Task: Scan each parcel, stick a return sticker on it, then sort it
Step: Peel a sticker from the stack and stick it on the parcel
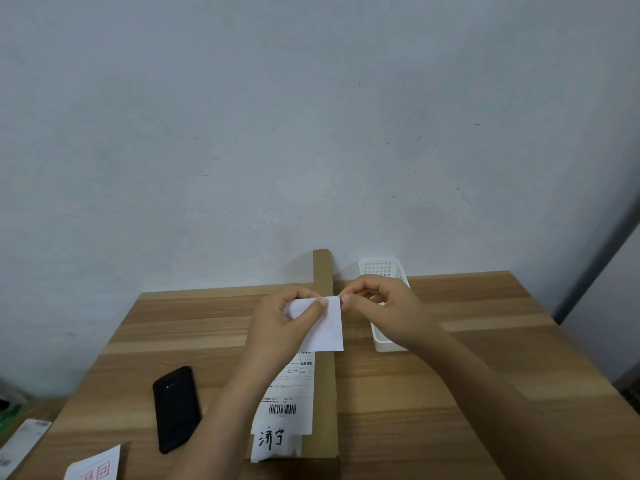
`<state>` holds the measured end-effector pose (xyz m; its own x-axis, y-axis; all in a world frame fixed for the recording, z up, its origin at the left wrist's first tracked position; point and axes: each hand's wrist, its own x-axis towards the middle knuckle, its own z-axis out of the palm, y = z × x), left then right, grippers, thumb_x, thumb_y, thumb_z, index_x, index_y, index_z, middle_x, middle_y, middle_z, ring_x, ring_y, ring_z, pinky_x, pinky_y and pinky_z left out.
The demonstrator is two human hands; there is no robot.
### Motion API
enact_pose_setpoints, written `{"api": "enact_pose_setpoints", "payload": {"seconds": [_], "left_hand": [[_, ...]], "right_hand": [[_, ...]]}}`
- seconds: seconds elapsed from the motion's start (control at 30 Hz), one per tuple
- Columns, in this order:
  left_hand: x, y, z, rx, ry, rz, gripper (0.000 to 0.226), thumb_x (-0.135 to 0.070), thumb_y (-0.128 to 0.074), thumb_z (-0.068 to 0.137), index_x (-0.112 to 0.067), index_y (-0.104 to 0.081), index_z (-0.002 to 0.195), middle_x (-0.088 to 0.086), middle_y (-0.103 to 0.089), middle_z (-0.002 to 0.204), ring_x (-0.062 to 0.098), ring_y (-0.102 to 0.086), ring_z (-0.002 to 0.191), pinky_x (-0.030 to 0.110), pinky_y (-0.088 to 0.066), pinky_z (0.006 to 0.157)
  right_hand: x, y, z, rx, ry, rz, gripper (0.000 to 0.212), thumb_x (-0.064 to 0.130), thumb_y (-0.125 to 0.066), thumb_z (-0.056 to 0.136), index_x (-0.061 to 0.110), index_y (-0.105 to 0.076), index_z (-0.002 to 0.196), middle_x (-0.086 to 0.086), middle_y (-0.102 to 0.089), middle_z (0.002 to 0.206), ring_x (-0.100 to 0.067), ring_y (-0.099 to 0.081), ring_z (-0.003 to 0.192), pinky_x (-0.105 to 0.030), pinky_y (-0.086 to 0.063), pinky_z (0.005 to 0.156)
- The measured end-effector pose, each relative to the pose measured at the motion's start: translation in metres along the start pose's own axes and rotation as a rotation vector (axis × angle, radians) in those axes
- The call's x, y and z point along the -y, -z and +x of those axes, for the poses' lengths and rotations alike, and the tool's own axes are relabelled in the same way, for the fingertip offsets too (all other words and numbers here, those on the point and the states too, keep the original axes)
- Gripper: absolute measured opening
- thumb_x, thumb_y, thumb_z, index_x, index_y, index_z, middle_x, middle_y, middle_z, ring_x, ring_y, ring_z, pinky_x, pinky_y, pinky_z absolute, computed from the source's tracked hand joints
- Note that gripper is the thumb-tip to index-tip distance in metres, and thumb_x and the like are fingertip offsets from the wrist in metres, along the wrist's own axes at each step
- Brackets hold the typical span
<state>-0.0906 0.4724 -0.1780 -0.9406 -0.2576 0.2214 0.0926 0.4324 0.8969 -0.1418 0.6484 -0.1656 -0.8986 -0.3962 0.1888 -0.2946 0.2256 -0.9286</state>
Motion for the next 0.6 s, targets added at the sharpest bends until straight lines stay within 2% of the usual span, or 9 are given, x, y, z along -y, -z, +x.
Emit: {"api": "enact_pose_setpoints", "payload": {"seconds": [0.17, 0.33, 0.6], "left_hand": [[-0.0015, 0.0012, -0.0038, 0.029, -0.003, 0.018, 0.011, -0.025, -0.073, 0.083, -0.026, -0.072, 0.072, -0.014, -0.07, 0.079, 0.003, -0.063, 0.07, 0.015, -0.044, 0.056], [-0.0035, 0.0021, -0.0074, 0.043, -0.013, 0.023, 0.012, -0.022, -0.075, 0.082, -0.024, -0.071, 0.071, -0.014, -0.07, 0.077, 0.002, -0.062, 0.068, 0.01, -0.041, 0.055], [-0.004, 0.0048, -0.0099, 0.064, -0.002, 0.009, 0.012, -0.022, -0.076, 0.081, -0.025, -0.071, 0.07, -0.011, -0.07, 0.076, 0.0, -0.061, 0.064, 0.012, -0.042, 0.054]], "right_hand": [[0.0029, 0.0029, -0.0017, 0.07, 0.016, -0.07, 0.009, 0.009, -0.065, 0.087, 0.014, -0.072, 0.084, -0.001, -0.072, 0.083, -0.001, -0.059, 0.073, -0.007, -0.044, 0.068], [0.0041, 0.0043, -0.0017, 0.092, 0.035, -0.144, 0.013, 0.01, -0.064, 0.087, 0.02, -0.07, 0.08, 0.005, -0.07, 0.077, 0.002, -0.059, 0.071, -0.007, -0.043, 0.068], [0.0045, 0.0048, -0.0028, 0.132, 0.046, -0.225, 0.017, 0.011, -0.064, 0.085, 0.024, -0.067, 0.075, 0.011, -0.066, 0.075, 0.004, -0.056, 0.069, -0.009, -0.043, 0.071]]}}
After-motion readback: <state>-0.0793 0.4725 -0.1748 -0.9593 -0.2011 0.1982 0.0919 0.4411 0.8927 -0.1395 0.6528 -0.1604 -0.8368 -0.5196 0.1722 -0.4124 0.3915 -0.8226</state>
